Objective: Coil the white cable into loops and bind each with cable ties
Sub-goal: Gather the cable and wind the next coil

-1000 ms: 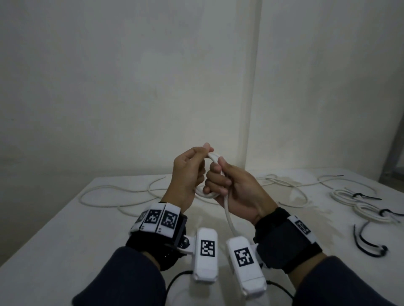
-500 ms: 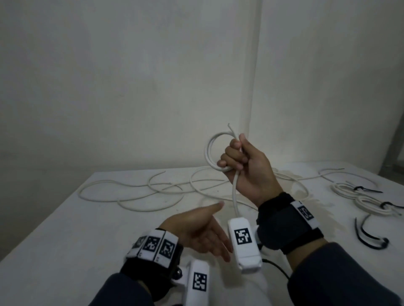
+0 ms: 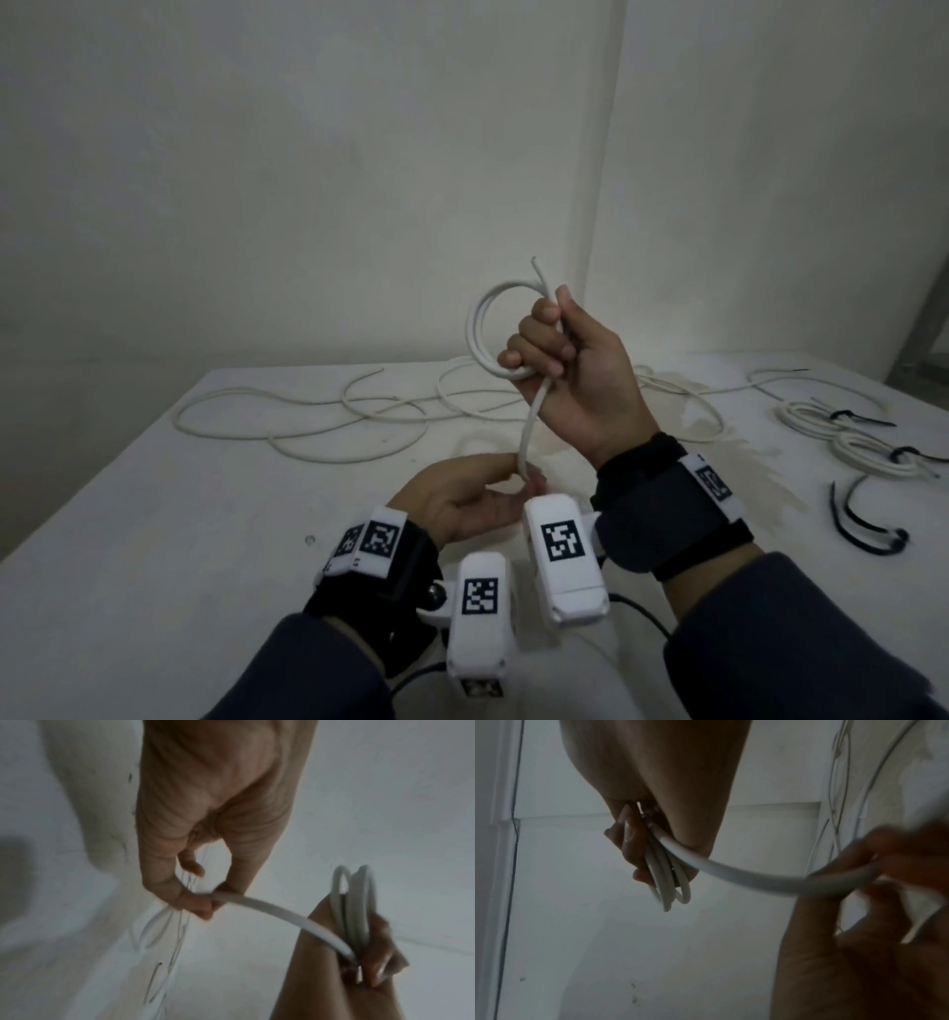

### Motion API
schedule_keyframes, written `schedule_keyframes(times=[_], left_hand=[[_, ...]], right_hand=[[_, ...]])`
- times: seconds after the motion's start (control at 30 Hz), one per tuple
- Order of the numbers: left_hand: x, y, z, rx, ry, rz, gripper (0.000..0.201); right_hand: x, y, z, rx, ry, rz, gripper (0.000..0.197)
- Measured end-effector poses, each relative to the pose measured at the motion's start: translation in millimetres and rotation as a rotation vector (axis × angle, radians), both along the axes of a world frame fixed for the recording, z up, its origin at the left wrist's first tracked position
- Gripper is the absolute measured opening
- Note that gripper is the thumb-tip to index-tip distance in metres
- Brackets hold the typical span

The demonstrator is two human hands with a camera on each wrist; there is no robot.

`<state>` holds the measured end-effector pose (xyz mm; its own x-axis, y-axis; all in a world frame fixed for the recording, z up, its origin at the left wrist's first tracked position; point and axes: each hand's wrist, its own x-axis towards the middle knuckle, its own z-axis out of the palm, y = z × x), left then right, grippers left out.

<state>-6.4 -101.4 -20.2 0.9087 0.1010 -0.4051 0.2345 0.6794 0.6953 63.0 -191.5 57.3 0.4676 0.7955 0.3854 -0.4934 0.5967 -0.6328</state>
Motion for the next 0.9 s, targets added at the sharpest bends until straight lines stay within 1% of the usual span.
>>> schedule_keyframes(times=[0.07,0.13,0.23,0.3,0.37,0.43,0.47,0.5,0.53,0.6,0.67,0.73,0.87,0.9], left_hand=[[0,8,4,-0.125,-0.055,0.19,0.019],[-4,19,9,-0.139,-0.14,0.297,0.009],[-8,32,17,-0.034,-0.293,0.428,0.014],[-6,35,21,0.085,-0.372,0.531,0.01],[-4,35,22,0.169,-0.431,0.593,0.01],[-4,37,19,0.177,-0.486,0.644,0.021],[-6,38,17,0.161,-0.503,0.659,0.025],[-7,39,15,0.159,-0.522,0.659,0.024],[-9,40,13,0.167,-0.542,0.651,0.025],[-11,45,8,0.214,-0.556,0.632,0.032],[-13,49,4,0.29,-0.527,0.633,0.03],[-15,52,0,0.392,-0.477,0.603,0.031],[-18,56,-10,0.633,-0.372,0.46,0.039],[-18,56,-12,0.66,-0.358,0.417,0.04]], right_hand=[[6,-6,-4,-0.004,0.023,-0.046,0.042],[15,-15,-9,-0.013,0.061,-0.098,0.041],[25,-24,-21,-0.066,0.111,-0.118,0.039],[26,-24,-31,-0.114,0.14,-0.097,0.042],[24,-20,-39,-0.16,0.168,-0.074,0.043],[24,-15,-44,-0.215,0.189,-0.057,0.044],[24,-12,-46,-0.243,0.194,-0.053,0.044],[24,-9,-48,-0.272,0.193,-0.048,0.043],[24,-5,-50,-0.298,0.187,-0.036,0.04],[23,3,-54,-0.34,0.177,0.006,0.033],[22,11,-58,-0.378,0.167,0.039,0.027],[21,18,-66,-0.426,0.125,0.036,0.028],[21,28,-79,-0.516,-0.004,-0.047,0.029],[20,29,-80,-0.525,-0.027,-0.061,0.028]])
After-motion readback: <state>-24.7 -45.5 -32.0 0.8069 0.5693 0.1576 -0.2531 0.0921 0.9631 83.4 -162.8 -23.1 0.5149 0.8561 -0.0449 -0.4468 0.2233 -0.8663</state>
